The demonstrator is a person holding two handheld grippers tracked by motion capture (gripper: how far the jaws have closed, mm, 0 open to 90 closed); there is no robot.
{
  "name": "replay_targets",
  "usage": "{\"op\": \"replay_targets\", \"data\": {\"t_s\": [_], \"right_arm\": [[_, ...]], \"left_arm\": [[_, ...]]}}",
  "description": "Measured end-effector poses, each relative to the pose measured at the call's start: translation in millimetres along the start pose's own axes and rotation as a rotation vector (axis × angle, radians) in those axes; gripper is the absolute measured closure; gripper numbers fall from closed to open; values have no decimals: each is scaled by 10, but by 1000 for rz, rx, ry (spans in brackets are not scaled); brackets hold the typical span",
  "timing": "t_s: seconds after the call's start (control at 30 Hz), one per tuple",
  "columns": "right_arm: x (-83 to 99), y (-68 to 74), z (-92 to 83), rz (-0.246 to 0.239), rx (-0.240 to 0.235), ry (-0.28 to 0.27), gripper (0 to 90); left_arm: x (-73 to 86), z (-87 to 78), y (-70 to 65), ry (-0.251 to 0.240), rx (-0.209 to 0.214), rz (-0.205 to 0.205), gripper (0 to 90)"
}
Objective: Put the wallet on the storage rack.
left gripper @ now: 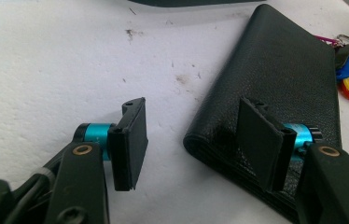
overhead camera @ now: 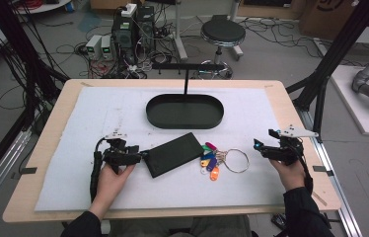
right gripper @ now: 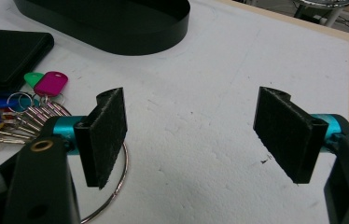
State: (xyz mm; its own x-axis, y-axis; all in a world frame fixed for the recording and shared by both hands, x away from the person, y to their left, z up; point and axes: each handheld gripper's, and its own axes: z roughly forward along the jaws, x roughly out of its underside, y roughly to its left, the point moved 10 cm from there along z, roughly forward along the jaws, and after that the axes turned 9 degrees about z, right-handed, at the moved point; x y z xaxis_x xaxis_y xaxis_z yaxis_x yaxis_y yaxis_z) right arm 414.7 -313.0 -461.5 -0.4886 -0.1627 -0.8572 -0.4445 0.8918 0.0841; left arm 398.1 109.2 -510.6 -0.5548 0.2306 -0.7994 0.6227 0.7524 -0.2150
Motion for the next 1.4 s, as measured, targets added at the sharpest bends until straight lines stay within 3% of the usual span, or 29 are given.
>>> {"op": "replay_targets", "data": {"t_s": [0.17,0.2,0.23,0.27,0.3,0.33,0.47,0.6,0.8,0.9,0.93,1.0,1.03,1.1,1.13,1.2,1.23,1.27,1.4], "right_arm": [[-5,20,7,-7,-1,-1,261],[-4,21,8,-11,0,1,261],[-4,21,8,-11,0,1,261],[-4,25,10,-13,0,1,261],[-2,31,15,-16,0,4,261],[-6,32,18,-19,0,2,261],[-7,44,22,-22,1,2,261],[-7,52,26,-27,-2,4,265],[-11,52,27,-24,-2,1,267],[-15,58,26,-26,-3,-1,268],[-17,66,23,-24,-5,-2,269],[-33,85,19,-28,-13,-13,269],[-45,103,17,-31,-21,-20,269],[-58,127,17,-33,-28,-28,269],[-84,185,20,-45,-45,-40,269],[-106,268,28,-57,-72,-51,269],[-125,313,35,-67,-86,-59,269],[-148,377,44,-74,-107,-71,269],[-213,530,77,-93,-158,-95,269]], "left_arm": [[1,13,-21,7,3,-7,388],[-1,22,-43,11,9,6,406],[-1,22,-43,11,9,6,486],[-4,22,-88,6,70,-20,486],[-3,25,-93,6,76,-30,588],[-5,21,-99,3,71,-7,592],[-10,12,-106,-6,57,11,638],[-35,-29,-114,-22,35,76,708],[-132,-125,-144,-96,61,97,776],[-201,-180,-188,-132,58,157,785],[-201,-180,-188,-132,58,157,788],[-309,-258,-256,-186,59,241,792],[-309,-258,-256,-186,59,241,794],[-369,-313,-307,-219,55,316,795],[-403,-361,-355,-244,54,386,796],[-422,-399,-395,-264,68,425,796],[-422,-399,-395,-264,68,425,797],[-440,-442,-432,-285,85,460,797],[-450,-480,-466,-305,103,489,797]]}}
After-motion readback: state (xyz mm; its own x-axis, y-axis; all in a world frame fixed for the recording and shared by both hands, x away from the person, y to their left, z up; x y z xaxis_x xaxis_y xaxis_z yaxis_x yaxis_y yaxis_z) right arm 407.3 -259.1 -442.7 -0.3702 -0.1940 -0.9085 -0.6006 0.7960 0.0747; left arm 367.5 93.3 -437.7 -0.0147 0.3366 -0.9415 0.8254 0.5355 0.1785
